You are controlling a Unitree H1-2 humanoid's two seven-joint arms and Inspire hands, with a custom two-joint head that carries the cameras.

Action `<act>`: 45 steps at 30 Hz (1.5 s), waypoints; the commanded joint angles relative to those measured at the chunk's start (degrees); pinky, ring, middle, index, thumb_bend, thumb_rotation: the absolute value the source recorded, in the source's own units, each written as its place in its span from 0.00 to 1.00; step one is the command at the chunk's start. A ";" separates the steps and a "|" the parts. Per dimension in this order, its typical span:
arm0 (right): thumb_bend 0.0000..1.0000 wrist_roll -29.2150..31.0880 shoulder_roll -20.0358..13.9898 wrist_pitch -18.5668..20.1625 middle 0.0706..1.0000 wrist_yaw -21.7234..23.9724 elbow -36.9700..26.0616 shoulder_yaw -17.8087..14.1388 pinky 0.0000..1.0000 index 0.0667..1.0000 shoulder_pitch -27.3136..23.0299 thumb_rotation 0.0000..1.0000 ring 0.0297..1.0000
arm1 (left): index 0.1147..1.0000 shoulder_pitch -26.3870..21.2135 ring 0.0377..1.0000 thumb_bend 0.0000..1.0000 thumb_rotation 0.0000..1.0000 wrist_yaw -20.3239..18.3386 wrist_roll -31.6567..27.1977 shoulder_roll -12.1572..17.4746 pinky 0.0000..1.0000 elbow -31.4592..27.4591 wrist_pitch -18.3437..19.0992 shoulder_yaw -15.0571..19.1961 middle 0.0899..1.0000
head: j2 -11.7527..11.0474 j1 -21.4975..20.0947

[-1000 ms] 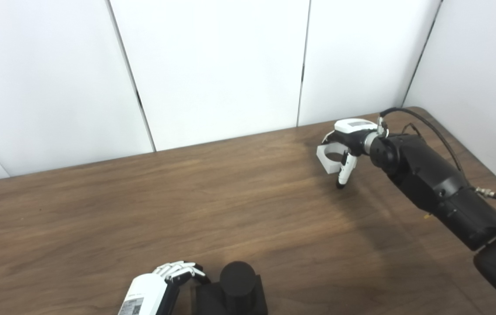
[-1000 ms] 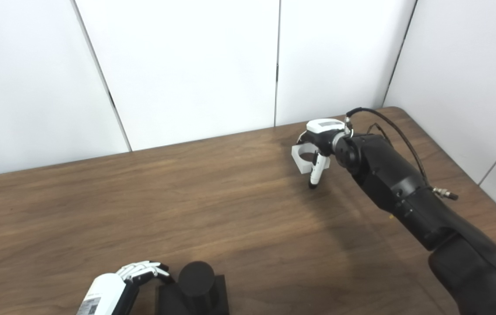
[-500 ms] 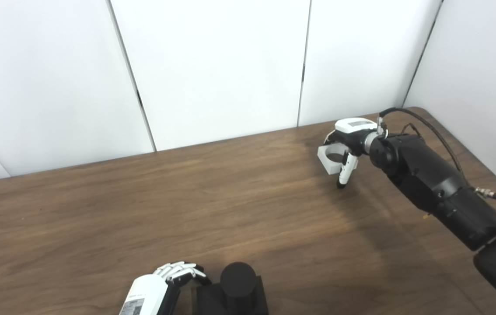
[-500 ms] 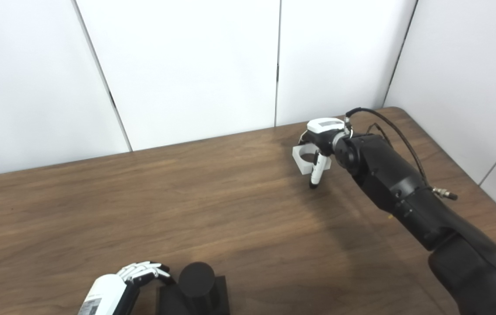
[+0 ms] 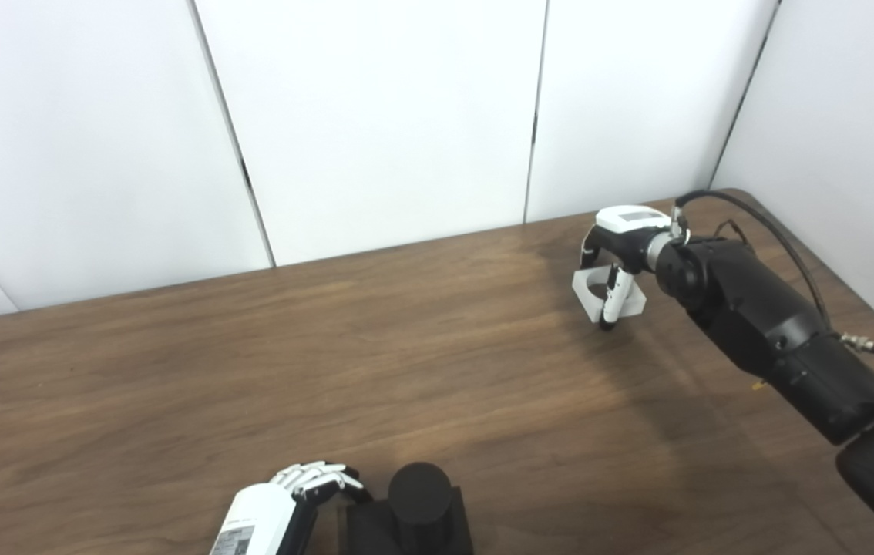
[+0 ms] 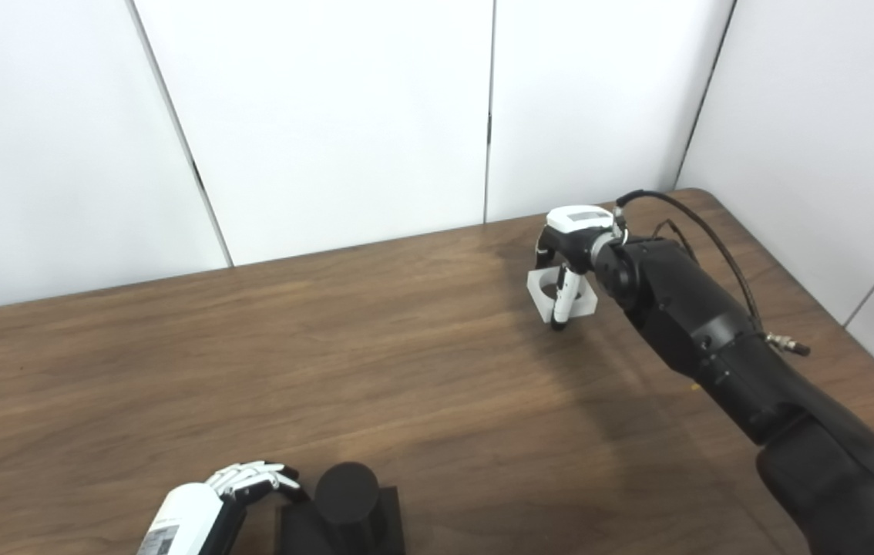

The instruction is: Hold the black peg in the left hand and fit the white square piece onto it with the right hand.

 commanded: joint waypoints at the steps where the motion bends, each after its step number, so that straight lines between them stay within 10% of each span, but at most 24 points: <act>1: 0.52 0.11 -1.10 -0.24 0.78 -1.64 0.00 -1.26 0.87 0.45 -1.40 0.13 0.88 | 0.42 0.77 0.80 0.51 0.04 -2.11 0.57 0.22 0.82 0.12 0.61 -0.62 0.73 | 0.04 0.00; 22: 0.52 2.41 -2.39 -2.64 0.78 -1.92 -3.40 -2.85 0.84 0.45 0.06 0.13 0.88 | 0.42 0.58 0.80 0.51 0.04 -1.79 0.54 -0.07 0.81 0.56 0.44 -0.65 0.74 | 0.38 0.58; 45: 0.52 1.05 -2.59 -0.70 0.77 15.46 -44.35 -4.80 0.98 0.45 2.16 0.14 0.89 | 0.42 -1.01 0.82 0.51 0.05 -2.68 1.24 -0.26 0.84 1.63 1.15 -1.00 0.75 | 4.10 3.58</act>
